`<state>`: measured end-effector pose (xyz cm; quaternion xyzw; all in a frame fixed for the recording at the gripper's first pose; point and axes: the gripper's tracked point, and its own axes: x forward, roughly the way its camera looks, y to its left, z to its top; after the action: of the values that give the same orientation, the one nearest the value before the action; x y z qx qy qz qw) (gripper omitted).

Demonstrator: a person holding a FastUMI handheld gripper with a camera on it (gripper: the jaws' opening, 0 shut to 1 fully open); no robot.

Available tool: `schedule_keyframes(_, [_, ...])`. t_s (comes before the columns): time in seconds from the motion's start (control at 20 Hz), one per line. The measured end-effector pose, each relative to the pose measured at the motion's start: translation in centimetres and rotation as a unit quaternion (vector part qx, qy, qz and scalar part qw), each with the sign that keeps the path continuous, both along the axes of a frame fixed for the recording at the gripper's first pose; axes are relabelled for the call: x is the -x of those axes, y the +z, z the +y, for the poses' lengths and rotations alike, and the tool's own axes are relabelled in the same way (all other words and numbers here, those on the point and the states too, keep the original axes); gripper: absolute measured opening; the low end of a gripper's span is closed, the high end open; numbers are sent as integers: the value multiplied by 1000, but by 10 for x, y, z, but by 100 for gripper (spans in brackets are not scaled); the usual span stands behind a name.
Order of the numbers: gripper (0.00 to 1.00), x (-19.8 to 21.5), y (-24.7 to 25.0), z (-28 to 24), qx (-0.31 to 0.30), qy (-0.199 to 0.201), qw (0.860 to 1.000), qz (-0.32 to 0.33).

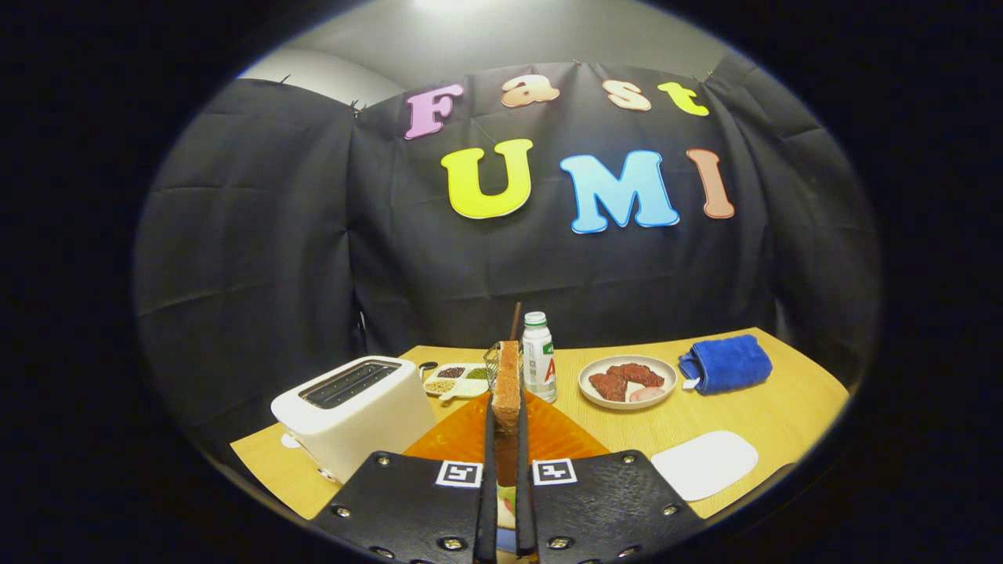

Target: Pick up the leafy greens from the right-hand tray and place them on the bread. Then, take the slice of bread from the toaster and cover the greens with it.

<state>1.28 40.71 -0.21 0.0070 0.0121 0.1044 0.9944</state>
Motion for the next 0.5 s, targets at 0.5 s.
schedule_keyframes(0.5, [9,-7,-61,10,-36,28,997,70])
